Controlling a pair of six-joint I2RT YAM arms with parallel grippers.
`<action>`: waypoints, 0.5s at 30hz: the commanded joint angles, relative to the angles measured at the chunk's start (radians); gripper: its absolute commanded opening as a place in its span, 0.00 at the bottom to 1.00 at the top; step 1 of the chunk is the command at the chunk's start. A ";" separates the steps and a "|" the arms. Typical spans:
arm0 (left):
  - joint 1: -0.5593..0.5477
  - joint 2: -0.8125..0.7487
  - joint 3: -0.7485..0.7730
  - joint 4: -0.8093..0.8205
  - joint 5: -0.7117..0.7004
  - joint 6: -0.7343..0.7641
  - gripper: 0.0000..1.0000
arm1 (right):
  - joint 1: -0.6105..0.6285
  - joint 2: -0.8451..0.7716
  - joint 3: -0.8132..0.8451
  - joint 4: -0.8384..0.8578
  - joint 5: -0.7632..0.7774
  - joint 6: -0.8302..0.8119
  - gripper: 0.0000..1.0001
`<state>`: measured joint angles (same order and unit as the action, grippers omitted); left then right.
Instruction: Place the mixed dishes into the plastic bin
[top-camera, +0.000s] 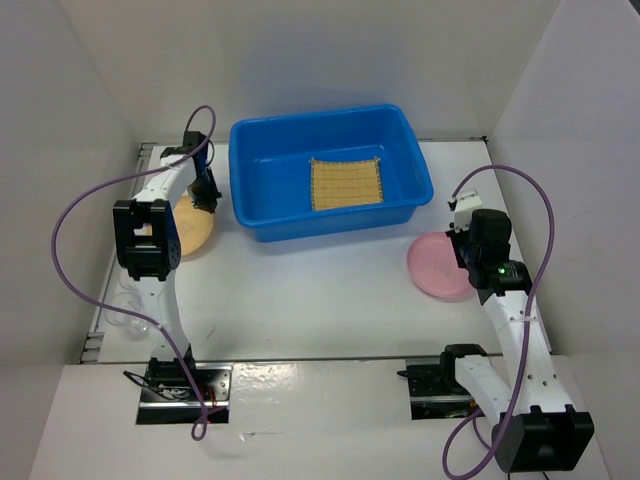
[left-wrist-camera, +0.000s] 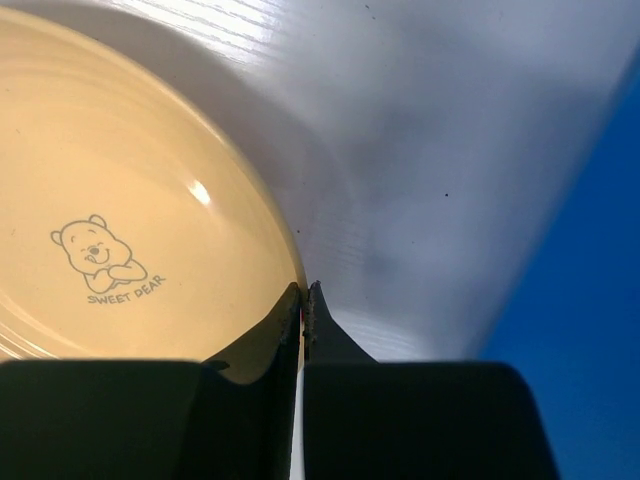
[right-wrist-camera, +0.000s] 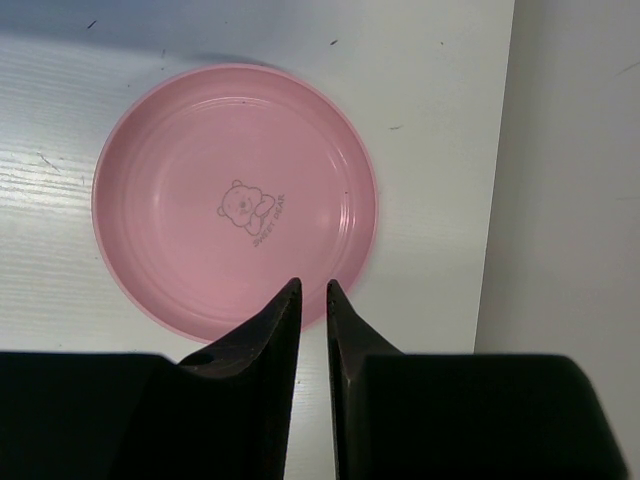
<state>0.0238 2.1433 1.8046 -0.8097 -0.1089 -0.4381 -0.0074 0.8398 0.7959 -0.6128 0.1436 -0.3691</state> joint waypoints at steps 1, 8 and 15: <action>0.005 0.033 0.013 -0.028 0.017 0.035 0.00 | -0.006 -0.001 0.000 0.051 0.008 -0.004 0.21; 0.014 0.056 -0.060 0.004 0.031 0.035 0.03 | -0.006 -0.001 0.000 0.051 0.008 -0.004 0.21; 0.015 0.055 -0.079 0.023 0.002 0.035 0.46 | -0.006 -0.001 0.000 0.051 0.008 -0.004 0.21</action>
<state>0.0322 2.1834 1.7466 -0.7918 -0.1024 -0.4122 -0.0074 0.8398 0.7959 -0.6128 0.1432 -0.3691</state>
